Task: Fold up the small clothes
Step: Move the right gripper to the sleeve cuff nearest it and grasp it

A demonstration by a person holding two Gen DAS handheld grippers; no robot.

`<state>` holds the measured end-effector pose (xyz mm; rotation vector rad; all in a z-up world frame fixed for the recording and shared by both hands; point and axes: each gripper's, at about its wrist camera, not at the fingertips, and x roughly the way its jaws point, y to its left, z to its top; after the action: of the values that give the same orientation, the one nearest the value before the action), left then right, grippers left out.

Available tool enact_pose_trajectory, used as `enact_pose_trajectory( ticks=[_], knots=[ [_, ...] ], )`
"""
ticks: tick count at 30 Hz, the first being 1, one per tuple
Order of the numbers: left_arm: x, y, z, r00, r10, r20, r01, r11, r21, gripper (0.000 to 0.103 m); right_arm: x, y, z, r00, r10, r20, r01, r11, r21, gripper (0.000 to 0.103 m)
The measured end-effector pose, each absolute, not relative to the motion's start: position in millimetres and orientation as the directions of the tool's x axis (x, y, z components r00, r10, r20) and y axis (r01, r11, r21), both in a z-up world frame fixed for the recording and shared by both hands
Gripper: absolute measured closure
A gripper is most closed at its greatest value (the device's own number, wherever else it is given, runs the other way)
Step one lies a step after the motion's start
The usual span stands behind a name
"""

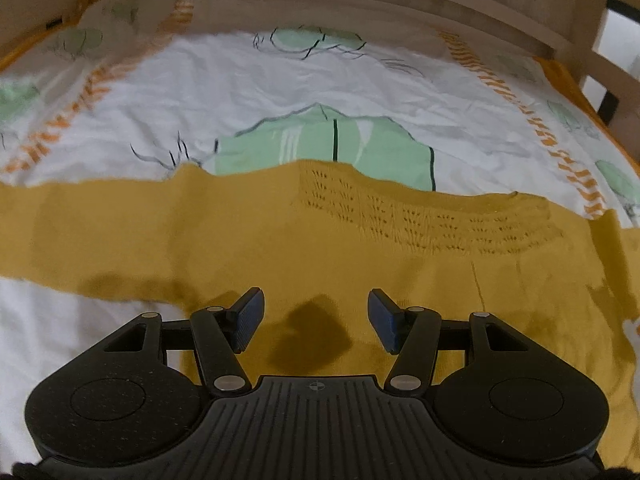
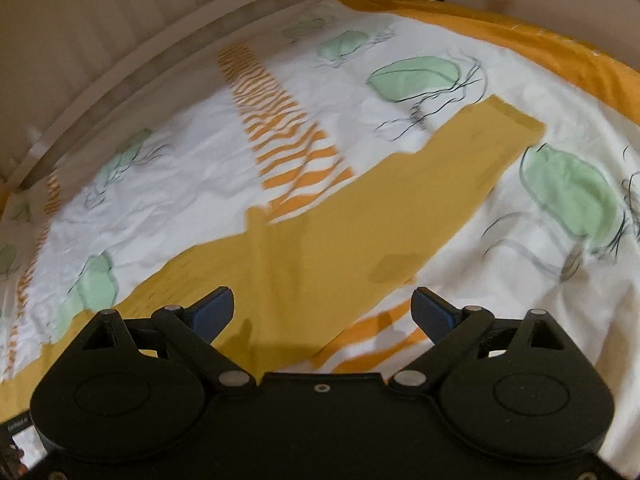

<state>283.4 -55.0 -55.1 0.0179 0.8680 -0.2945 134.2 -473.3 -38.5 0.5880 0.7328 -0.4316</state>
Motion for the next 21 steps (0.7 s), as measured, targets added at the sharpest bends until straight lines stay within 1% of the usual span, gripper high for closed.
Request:
enact_pose_trajectory(
  ticks=[5,8,12,14,15,16,19,21],
  knots=[
    [291,-55,-79,0.543,-0.294,-0.787,0.260,0.950,-0.175,0.047,142,-511,-42,0.657,-0.239,-0.715,0.587,0.757,0.287,0.007],
    [282,-59,-84,0.594,-0.268,-0.759,0.285,0.952,-0.113,0.046,150,-536,-43,0.634,-0.268,-0.726,0.600,0.763,0.242,0.007],
    [272,-74,-89,0.635,-0.200,-0.746,0.299,0.954,0.000,0.042,159,-573,-48,0.597,-0.321,-0.735,0.629,0.757,0.180,0.008],
    [269,-78,-91,0.652,-0.177,-0.737,0.297,0.954,0.034,0.040,161,-592,-52,0.577,-0.358,-0.734,0.661,0.733,0.162,0.009],
    [268,-77,-91,0.657,-0.173,-0.733,0.292,0.956,0.037,0.039,162,-601,-54,0.570,-0.372,-0.733,0.673,0.723,0.157,0.010],
    [268,-76,-92,0.659,-0.174,-0.731,0.288,0.957,0.032,0.039,162,-612,-55,0.559,-0.389,-0.732,0.691,0.707,0.152,0.014],
    [270,-72,-92,0.651,-0.191,-0.734,0.279,0.960,-0.003,0.039,165,-637,-57,0.536,-0.416,-0.734,0.717,0.684,0.136,0.021],
    [273,-73,-92,0.644,-0.195,-0.740,0.280,0.960,-0.009,0.039,168,-652,-57,0.521,-0.430,-0.737,0.726,0.677,0.118,0.022]
  ],
)
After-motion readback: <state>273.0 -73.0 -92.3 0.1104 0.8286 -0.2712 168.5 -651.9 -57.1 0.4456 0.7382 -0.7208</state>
